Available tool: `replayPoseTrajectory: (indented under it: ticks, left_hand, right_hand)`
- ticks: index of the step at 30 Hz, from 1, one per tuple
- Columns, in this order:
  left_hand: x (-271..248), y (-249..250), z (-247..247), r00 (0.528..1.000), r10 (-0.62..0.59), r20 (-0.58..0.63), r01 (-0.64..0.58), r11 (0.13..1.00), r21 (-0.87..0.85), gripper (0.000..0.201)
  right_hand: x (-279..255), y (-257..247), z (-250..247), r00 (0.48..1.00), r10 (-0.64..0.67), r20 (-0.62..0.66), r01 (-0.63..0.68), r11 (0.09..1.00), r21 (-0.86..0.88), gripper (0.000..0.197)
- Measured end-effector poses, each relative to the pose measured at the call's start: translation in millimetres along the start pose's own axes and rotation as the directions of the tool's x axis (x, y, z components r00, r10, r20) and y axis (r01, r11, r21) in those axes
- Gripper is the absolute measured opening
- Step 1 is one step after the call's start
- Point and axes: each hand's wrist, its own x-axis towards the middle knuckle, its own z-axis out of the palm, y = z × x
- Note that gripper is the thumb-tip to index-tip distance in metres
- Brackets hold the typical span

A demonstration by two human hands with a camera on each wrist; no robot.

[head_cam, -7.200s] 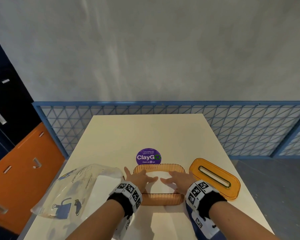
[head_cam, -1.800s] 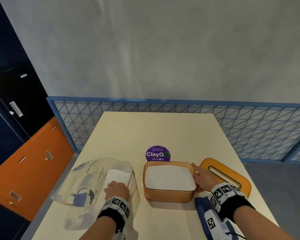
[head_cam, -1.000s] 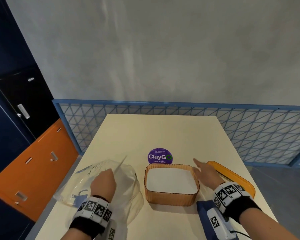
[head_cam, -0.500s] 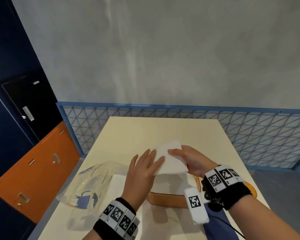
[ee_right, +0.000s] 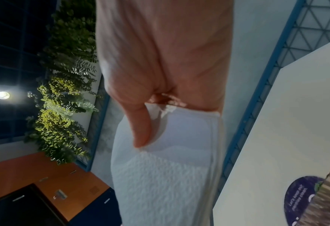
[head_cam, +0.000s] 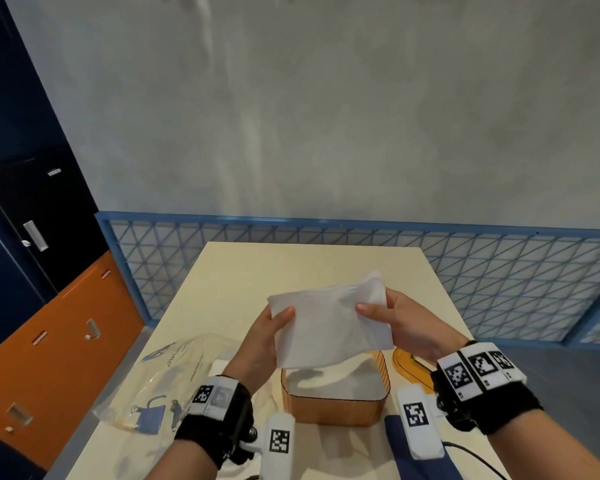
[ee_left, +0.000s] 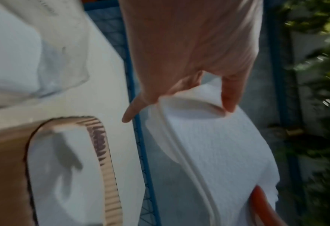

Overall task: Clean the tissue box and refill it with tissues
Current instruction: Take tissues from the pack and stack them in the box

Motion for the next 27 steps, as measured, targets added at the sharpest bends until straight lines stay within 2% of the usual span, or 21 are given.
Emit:
replayPoseTrajectory:
  ticks: [3, 5, 7, 9, 11, 12, 15, 17, 19, 22, 23, 25, 27]
  left_hand:
    - [0.9, 0.8, 1.0, 0.991, 0.115, -0.063, -0.105, 0.983, 0.148, 0.031]
    - [-2.0, 6.6, 3.8, 0.973, 0.226, -0.04, -0.205, 0.935, 0.289, 0.014]
    - [-7.2, 13.8, 7.0, 0.95, 0.312, 0.022, -0.294, 0.868, 0.4, 0.006]
    - [-10.5, 20.8, 9.6, 0.942, 0.323, 0.092, -0.328, 0.827, 0.456, 0.004]
    - [-13.5, 26.5, 11.3, 0.942, 0.299, 0.149, -0.334, 0.811, 0.481, 0.006]
    - [-14.4, 28.2, 11.2, 0.945, 0.286, 0.156, -0.326, 0.806, 0.494, 0.011]
    - [-15.3, 27.9, 7.7, 0.968, 0.222, 0.115, -0.25, 0.84, 0.482, 0.026]
    - [-13.9, 22.1, 3.5, 0.988, 0.146, 0.045, -0.151, 0.879, 0.453, 0.035]
    - [-10.5, 12.4, 1.3, 0.996, 0.059, -0.06, -0.029, 0.912, 0.409, 0.026]
    - [-6.0, -6.0, 6.4, 0.981, -0.12, -0.151, 0.17, 0.906, 0.389, 0.02]
    - [-4.9, -12.2, 9.0, 0.973, -0.165, -0.159, 0.217, 0.89, 0.402, 0.018]
    - [0.5, -22.2, 11.9, 0.957, -0.212, -0.198, 0.277, 0.868, 0.413, 0.027]
    - [10.5, -30.3, 10.4, 0.952, -0.17, -0.255, 0.272, 0.852, 0.447, 0.042]
  right_hand:
    - [-1.8, 10.3, -5.3, 0.998, -0.036, -0.051, 0.036, 0.999, 0.006, 0.021]
    - [-2.4, 17.6, -6.8, 0.99, -0.083, -0.118, 0.081, 0.996, -0.024, 0.025]
    - [1.8, 25.1, -11.2, 0.964, -0.145, -0.224, 0.124, 0.987, -0.103, 0.048]
    - [6.7, 29.8, -16.2, 0.947, -0.18, -0.264, 0.148, 0.979, -0.137, 0.081]
    - [11.2, 32.0, -19.5, 0.968, -0.17, -0.185, 0.165, 0.985, -0.043, 0.104]
    - [13.3, 32.5, -19.7, 0.98, -0.144, -0.134, 0.149, 0.988, 0.03, 0.108]
    - [15.4, 36.2, -16.2, 0.998, -0.05, -0.032, 0.054, 0.991, 0.12, 0.095]
    - [15.7, 43.2, -16.3, 1.0, 0.002, -0.031, 0.002, 0.991, 0.135, 0.091]
    - [15.5, 51.0, -18.4, 0.998, 0.059, -0.032, -0.053, 0.983, 0.177, 0.082]
    - [16.2, 59.5, -17.3, 0.985, 0.175, -0.004, -0.172, 0.971, 0.169, 0.046]
    - [17.1, 62.3, -17.1, 0.978, 0.208, -0.013, -0.203, 0.967, 0.152, 0.038]
    - [21.3, 66.9, -20.3, 0.963, 0.253, -0.091, -0.243, 0.964, 0.105, 0.035]
    - [24.4, 69.2, -25.6, 0.943, 0.277, -0.186, -0.274, 0.961, 0.043, 0.036]
